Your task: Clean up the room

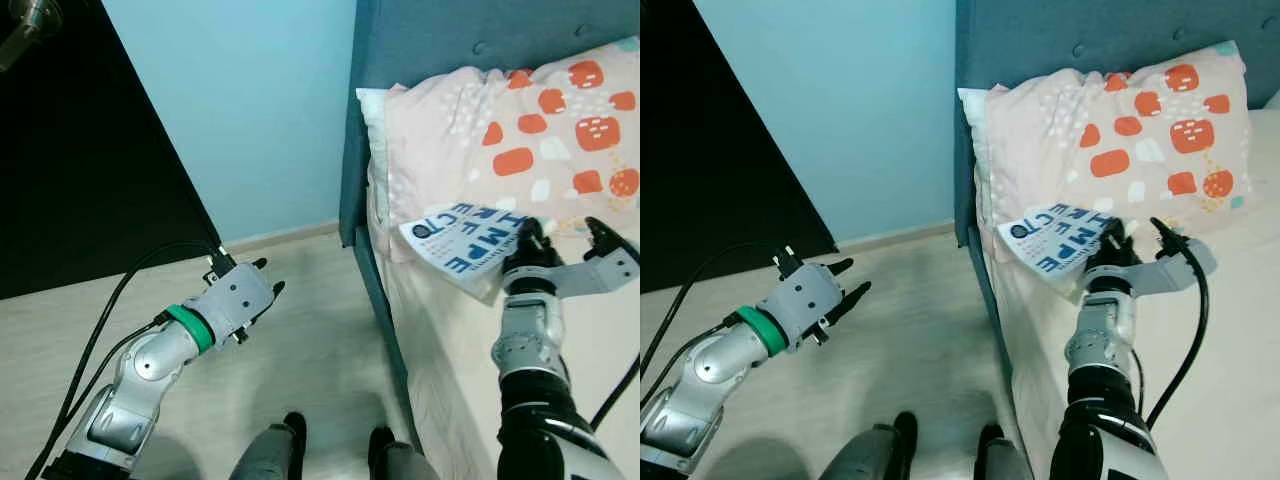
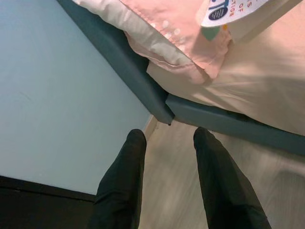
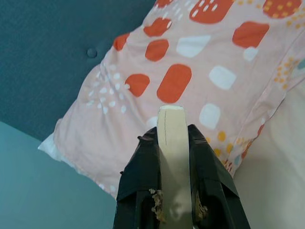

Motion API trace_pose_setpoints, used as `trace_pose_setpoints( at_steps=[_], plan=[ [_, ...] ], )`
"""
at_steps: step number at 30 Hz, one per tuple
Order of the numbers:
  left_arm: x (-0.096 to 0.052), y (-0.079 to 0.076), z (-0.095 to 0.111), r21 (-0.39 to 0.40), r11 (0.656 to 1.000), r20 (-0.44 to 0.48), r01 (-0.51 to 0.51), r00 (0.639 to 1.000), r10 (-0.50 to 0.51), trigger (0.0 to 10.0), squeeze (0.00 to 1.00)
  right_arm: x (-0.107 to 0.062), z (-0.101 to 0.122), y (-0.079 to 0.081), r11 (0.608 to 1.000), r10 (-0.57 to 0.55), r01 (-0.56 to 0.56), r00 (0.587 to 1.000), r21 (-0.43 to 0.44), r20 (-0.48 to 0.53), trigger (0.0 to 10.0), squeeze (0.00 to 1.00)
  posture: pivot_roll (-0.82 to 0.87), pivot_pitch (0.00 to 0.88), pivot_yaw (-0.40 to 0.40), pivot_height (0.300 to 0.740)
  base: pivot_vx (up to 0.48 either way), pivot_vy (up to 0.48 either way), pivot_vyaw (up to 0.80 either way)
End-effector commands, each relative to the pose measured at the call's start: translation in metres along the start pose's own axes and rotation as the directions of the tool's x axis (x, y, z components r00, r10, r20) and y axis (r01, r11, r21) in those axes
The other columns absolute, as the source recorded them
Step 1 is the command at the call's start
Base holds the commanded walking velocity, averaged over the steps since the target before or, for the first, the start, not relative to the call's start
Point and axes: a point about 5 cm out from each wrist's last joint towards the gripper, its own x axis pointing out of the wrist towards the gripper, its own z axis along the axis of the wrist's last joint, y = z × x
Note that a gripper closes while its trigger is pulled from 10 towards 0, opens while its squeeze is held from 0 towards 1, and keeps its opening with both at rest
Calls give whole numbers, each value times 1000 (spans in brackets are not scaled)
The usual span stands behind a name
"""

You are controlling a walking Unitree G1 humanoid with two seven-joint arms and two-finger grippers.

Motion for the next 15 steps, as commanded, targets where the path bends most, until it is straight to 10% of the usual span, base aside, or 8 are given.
trace_pose_setpoints(
  at_steps=[1,15],
  plan=[
    [-2,-6,-4,-19,1000,-17,8,1000,-8,10000,0,1,14,0,1000,23,-21,997,-23,68,10000,0,203,281,105,715,0,0,0],
    [5,-11,-2,-34,999,-10,4,1000,-4,10000,0,11,39,4,998,58,-62,982,20,177,10000,0,185,207,91,675,0,0,0]
  ],
)
